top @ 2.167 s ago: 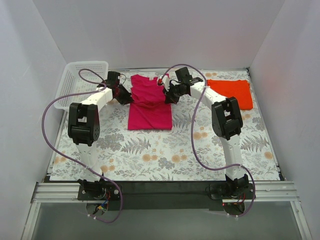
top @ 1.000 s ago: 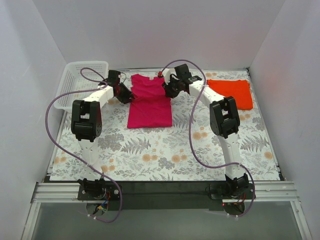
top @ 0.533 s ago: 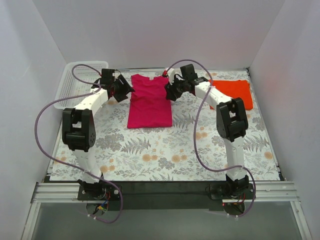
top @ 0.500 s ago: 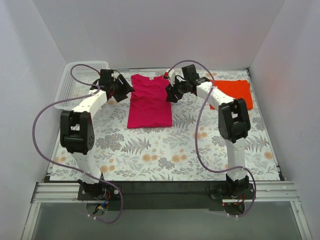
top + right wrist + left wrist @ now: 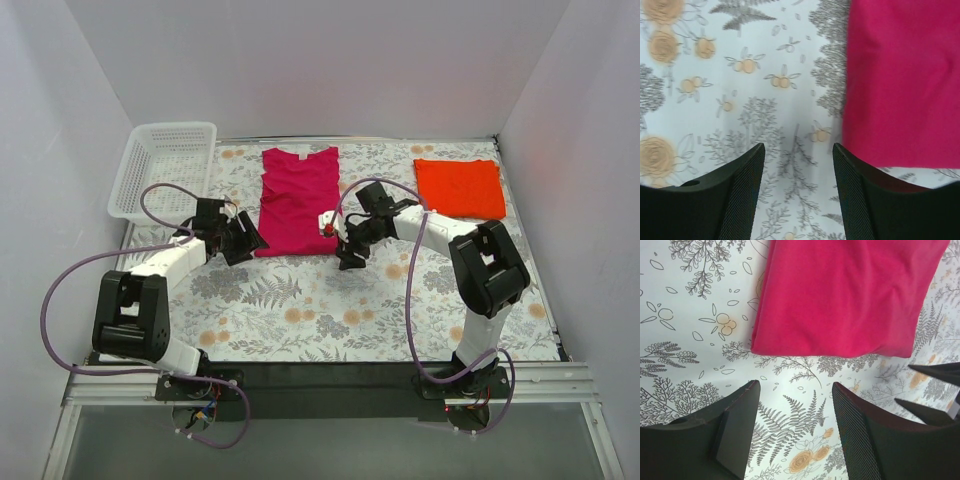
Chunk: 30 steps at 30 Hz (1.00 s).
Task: Fold and stack the t-shirts
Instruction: Fold the tshirt
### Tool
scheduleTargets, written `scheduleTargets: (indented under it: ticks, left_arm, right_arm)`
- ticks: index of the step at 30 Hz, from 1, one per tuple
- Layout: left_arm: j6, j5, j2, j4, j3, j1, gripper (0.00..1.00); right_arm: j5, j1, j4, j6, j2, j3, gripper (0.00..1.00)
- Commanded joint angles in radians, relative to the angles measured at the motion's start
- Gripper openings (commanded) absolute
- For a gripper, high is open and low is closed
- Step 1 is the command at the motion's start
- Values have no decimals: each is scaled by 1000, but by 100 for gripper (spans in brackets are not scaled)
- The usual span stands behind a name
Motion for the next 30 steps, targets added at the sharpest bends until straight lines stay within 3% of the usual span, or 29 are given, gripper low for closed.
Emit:
scheduleTargets:
  ticks: [1,16,19,22,24,28,30]
  left_arm:
    - [2,-50,-33,44,1,-12,56]
    - [-57,-138,168,64,78,-19,54]
    - [-55,-138,191,58,81,-23,50]
    - [-54,-119,210,57,70,-29,36]
    - [-54,-115,214,60,56,-35,21]
    - [-54,-95,191,58,32,-45,0]
    - [-57,-73,172,44,20,-57,0]
  right_arm:
    - [125,-3,134,24,3,23,54]
    - [211,20,202,39,76,41,56]
    - [218,25,202,45,96,54,53]
    - [228,29,202,42,107,49,49]
    - [230,31,202,41,112,45,41]
    - [233,29,199,37,86,5,10]
    - [236,29,193,24,56,-30,2]
